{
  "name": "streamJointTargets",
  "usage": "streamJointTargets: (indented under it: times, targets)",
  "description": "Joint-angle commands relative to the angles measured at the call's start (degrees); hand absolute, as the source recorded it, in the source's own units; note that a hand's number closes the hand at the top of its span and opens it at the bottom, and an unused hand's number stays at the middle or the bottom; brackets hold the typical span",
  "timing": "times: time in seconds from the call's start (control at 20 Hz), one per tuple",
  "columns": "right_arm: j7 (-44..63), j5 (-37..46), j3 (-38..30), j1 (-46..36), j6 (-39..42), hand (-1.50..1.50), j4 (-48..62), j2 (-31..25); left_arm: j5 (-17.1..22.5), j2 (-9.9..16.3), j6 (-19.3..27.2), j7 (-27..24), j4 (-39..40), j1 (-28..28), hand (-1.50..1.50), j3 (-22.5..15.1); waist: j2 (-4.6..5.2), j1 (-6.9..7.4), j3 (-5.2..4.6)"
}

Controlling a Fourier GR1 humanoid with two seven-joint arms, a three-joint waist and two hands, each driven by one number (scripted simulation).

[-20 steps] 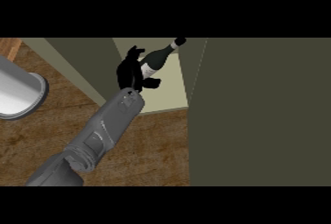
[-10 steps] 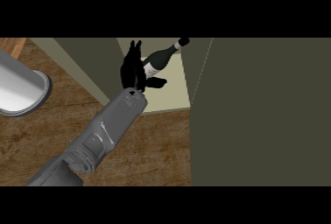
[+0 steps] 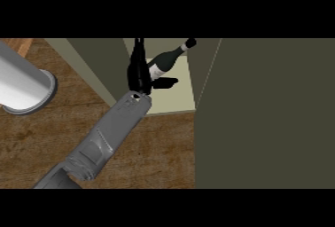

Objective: Pick up the wine, place it into the cabinet and close the cabinet

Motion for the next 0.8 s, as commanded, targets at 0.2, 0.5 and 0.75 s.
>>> streamJointTargets:
  times: [0.2, 0.5, 0.75]
  targets:
    - [1.63, -0.23, 1.48, 5.71, -1.53, -1.5, -9.47, 0.61, 6.37, -0.05, 2.08, -9.08, -7.74, 3.49, -1.5, 5.62, -0.88, 1.0, 0.05]
    - [2.01, 0.72, 1.81, 4.79, -3.18, -1.5, -8.34, 0.9, 11.47, -0.04, -2.81, -14.51, -14.59, 5.93, -1.5, 8.6, -1.21, 3.13, 0.09]
    - [4.43, 0.16, 3.25, 6.06, -5.77, -1.5, -13.3, 0.64, 14.72, -0.05, -2.85, -13.86, -19.69, 7.47, -1.5, 3.73, -1.45, 3.15, 0.09]
